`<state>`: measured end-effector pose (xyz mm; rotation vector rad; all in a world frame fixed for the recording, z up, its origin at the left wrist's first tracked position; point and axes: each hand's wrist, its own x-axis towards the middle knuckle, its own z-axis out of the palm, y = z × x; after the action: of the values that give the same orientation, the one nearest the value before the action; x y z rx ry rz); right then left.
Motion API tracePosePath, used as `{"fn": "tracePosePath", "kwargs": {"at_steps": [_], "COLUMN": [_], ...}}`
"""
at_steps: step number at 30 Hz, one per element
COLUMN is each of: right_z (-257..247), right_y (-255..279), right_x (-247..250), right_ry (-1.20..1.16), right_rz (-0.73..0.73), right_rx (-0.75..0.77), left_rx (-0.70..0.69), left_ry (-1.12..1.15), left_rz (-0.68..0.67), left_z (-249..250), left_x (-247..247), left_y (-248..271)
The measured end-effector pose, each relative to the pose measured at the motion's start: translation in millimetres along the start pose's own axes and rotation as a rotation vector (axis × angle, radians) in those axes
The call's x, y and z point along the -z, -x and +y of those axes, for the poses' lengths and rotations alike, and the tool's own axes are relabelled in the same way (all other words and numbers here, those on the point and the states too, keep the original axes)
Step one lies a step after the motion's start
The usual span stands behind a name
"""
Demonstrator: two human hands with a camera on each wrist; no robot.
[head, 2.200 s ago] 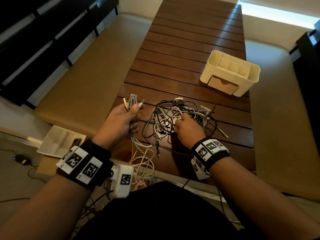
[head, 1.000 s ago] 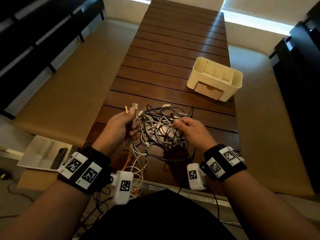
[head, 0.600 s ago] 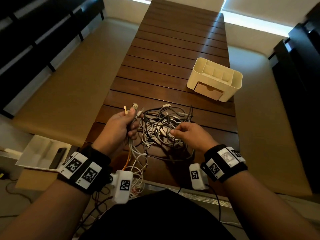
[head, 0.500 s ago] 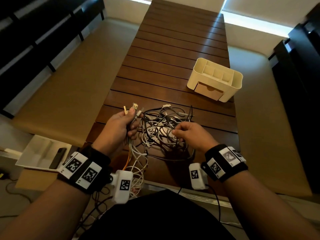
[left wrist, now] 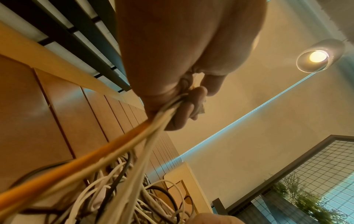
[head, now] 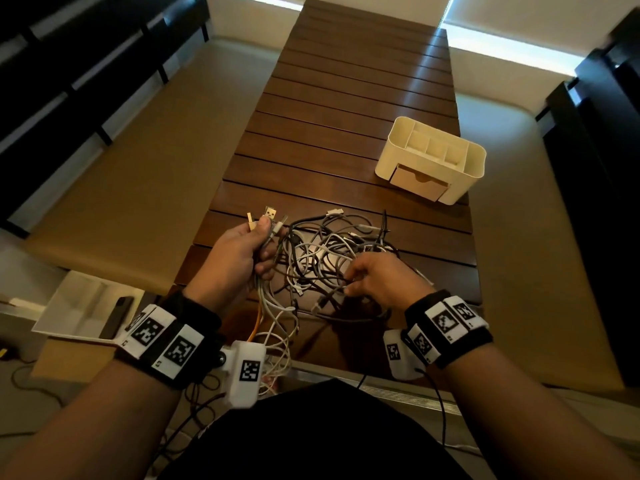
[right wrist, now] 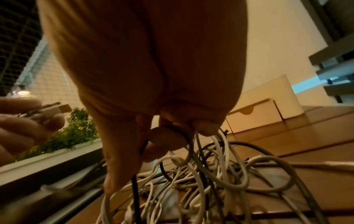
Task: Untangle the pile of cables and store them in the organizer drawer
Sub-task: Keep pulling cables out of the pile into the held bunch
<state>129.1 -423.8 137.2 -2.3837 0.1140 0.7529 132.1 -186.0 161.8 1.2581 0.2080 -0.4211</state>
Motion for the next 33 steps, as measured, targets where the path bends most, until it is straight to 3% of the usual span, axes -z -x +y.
{"fn": "tracePosePath", "kwargs": {"at_steps": [3,8,11,14,19,25,33], "right_z": [1,-1,-5,-14,-35,-46,-51], "right_y": [-1,4,8,12,16,15,17], "right_x": [0,10,14,17,18,5,-9], "right_ry": [-0.036,-0.113,-0.252,-0.468,-0.772,-0.690,-0.429], "right_rz": [0.047,0.105,0.214,0.332,0.294,0.174,0.065], "right_rx": [-0.043,0.011,0.038,0.126,0.314,0.423,0.426], "left_rx": [0.001,-0.002,0.002,0.009,0.006,-0.007,-0.075], "left_ry": [0.005,0.000,0.008,0.041,0.026,-0.007,-0.072], "left_rz": [0.002,0.016,0.022,0.021,0.017,0.012,-0.068], "left_z": [0,0,1,3,0,-4,-5], "left_x": [1,1,0,-8,-19,-17,-17], "left_y": [1,0,0,-2,-9,-16,-8]}}
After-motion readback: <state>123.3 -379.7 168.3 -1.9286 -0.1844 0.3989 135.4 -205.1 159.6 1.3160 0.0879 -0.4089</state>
